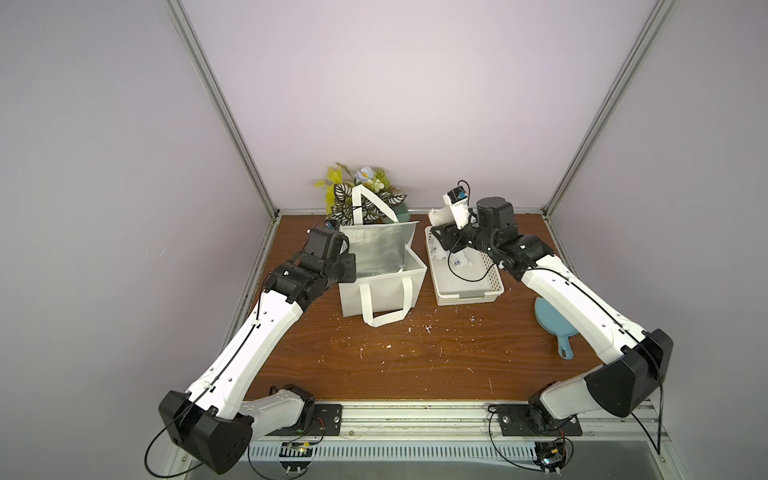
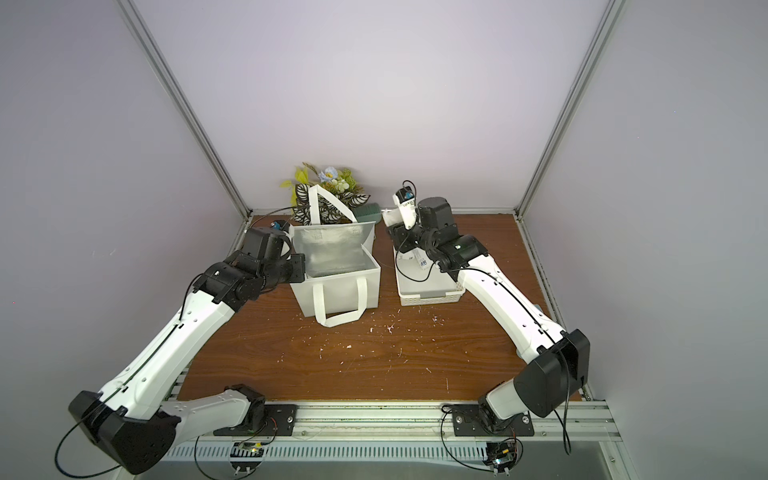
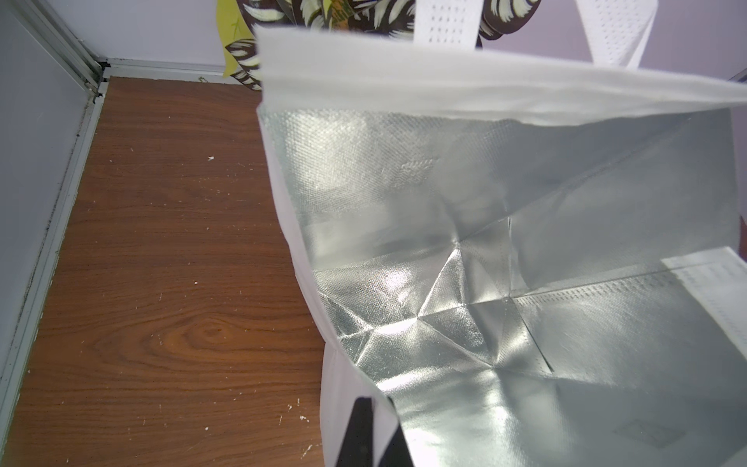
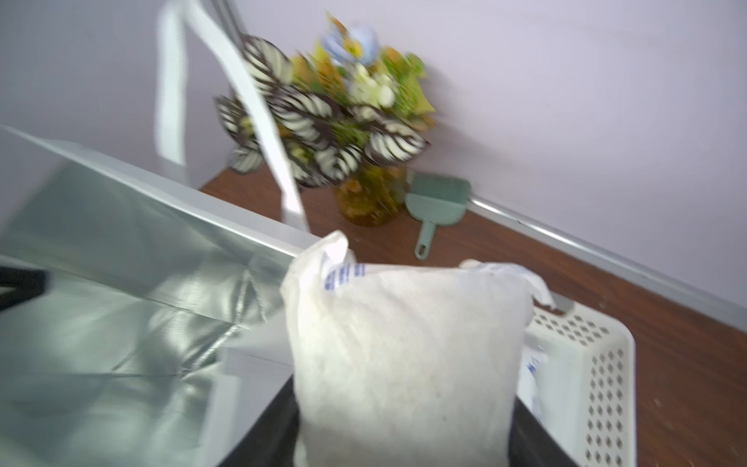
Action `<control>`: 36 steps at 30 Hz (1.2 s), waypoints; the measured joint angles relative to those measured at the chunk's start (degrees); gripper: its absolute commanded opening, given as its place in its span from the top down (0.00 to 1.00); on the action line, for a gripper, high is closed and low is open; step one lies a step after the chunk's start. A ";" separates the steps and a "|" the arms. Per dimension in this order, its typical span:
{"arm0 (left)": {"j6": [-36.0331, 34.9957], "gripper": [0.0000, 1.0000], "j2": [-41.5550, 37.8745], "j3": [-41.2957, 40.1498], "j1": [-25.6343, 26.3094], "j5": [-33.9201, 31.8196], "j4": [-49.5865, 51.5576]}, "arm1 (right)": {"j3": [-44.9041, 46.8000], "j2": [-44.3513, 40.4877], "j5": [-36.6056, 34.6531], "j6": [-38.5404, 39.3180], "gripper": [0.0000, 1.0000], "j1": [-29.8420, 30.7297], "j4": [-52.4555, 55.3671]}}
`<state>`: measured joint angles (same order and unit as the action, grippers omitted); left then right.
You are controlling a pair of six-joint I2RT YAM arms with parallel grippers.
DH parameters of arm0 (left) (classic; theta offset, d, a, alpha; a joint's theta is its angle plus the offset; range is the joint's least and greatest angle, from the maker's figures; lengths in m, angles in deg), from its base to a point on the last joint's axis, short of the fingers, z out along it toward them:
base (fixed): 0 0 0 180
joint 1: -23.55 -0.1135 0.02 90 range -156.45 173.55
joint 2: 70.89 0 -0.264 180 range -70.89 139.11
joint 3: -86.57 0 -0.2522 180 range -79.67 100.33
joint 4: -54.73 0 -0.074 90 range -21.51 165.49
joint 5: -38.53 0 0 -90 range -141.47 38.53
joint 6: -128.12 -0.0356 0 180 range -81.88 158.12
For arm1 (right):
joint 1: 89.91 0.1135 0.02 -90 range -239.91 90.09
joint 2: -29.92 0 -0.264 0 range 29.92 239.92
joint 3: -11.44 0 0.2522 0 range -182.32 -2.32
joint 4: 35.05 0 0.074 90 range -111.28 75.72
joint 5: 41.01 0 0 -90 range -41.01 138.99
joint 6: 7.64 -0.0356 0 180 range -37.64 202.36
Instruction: Place the ice pack in the delivery bag
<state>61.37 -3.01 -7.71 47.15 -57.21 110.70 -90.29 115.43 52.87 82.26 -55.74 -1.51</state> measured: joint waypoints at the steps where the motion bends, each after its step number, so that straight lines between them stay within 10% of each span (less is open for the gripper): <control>1: -0.35 1.00 -0.02 -0.04 0.00 0.31 -0.02 | -1.51 0.52 0.94 1.16 0.70 1.33 0.24; 13: -3.56 1.00 -1.29 -0.92 0.00 3.21 -0.09 | -23.52 21.14 5.77 12.83 0.71 13.35 11.82; 36: -4.50 1.00 -3.19 -3.78 0.00 4.13 -1.66 | -19.37 27.17 10.16 12.79 0.60 14.91 20.79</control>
<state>56.87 -6.21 -11.49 47.15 -53.08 109.04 -109.65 142.60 63.03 95.05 -40.83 19.27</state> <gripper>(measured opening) 0.050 0.603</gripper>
